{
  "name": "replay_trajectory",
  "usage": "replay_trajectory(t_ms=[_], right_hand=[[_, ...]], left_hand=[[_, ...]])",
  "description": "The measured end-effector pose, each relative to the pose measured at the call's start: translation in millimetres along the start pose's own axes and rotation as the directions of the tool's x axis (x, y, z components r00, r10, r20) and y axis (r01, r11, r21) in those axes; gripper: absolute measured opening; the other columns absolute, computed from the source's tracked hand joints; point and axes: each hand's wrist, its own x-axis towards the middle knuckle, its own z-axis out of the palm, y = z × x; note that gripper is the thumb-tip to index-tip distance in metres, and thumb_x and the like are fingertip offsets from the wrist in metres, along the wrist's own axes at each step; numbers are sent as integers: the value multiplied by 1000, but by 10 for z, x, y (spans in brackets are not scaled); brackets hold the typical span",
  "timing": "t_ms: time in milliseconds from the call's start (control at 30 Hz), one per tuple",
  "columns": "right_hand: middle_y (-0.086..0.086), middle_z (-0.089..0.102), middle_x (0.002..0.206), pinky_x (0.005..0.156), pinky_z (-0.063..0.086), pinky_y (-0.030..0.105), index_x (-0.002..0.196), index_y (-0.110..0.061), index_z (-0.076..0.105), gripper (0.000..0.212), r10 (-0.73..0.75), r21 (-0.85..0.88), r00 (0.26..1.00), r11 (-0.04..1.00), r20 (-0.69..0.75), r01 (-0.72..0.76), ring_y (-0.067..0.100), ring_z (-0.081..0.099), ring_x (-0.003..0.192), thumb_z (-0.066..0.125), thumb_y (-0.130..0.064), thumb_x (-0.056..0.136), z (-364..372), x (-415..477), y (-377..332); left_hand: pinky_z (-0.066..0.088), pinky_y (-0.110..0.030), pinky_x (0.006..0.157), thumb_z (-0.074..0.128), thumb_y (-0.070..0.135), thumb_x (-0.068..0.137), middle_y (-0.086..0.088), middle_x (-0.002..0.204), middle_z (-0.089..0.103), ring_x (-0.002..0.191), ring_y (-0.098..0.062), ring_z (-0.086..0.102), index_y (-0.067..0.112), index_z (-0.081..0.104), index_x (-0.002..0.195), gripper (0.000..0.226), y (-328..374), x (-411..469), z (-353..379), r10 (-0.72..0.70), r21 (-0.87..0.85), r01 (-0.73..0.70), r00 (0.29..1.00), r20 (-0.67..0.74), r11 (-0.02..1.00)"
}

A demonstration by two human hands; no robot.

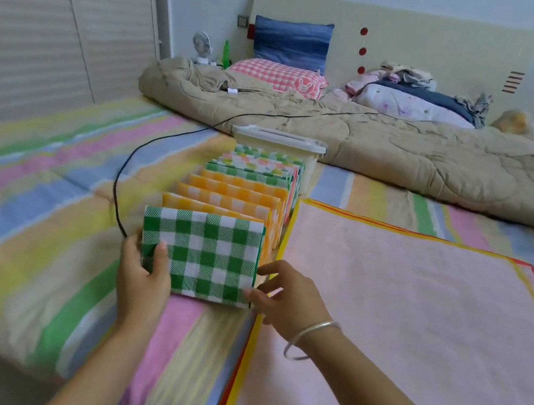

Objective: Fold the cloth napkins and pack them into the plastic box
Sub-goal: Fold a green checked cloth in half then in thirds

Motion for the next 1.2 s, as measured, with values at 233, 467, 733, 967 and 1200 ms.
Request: replay_trajectory(t_ms=[233,467,733,967,1200], right_hand=[[-1,71,82,77,54,38,91,-27,48,22,83,-43,977,995,-197,-94,23,69,77,69,-34,87,258,391,-12],[-3,70,88,76,52,33,95,-27,51,17,139,-95,950,981,-281,-171,22,67,83,66,-34,90,149,741,113],[-1,71,86,81,53,37,91,-27,57,17,201,-29,922,974,-330,-223,23,68,83,69,-37,86,111,1013,165],[-5,68,82,72,59,42,87,-28,53,24,199,153,949,974,-246,-165,20,70,64,76,-33,81,157,789,168],[-9,67,85,72,59,43,94,-30,48,31,146,136,971,983,-190,-121,16,69,59,76,-30,82,222,558,149]], left_hand=[[48,-46,99,52,23,92,-2,129,60,118,-25,58,21,52,137,45,-141,352,171,30,137,-46,992,121,989],[44,-27,91,55,2,92,5,133,58,112,-13,57,28,30,154,71,-113,523,575,-140,102,118,956,258,988],[42,-30,100,55,9,91,6,147,49,130,-18,51,31,19,157,78,-174,815,824,-152,166,100,930,334,981],[39,-38,110,57,11,92,5,153,42,137,-19,44,34,11,159,84,-178,687,583,-136,199,77,942,305,977],[35,-23,97,59,8,93,3,153,40,135,-17,44,28,11,159,85,-81,403,293,-92,220,32,959,270,975]])
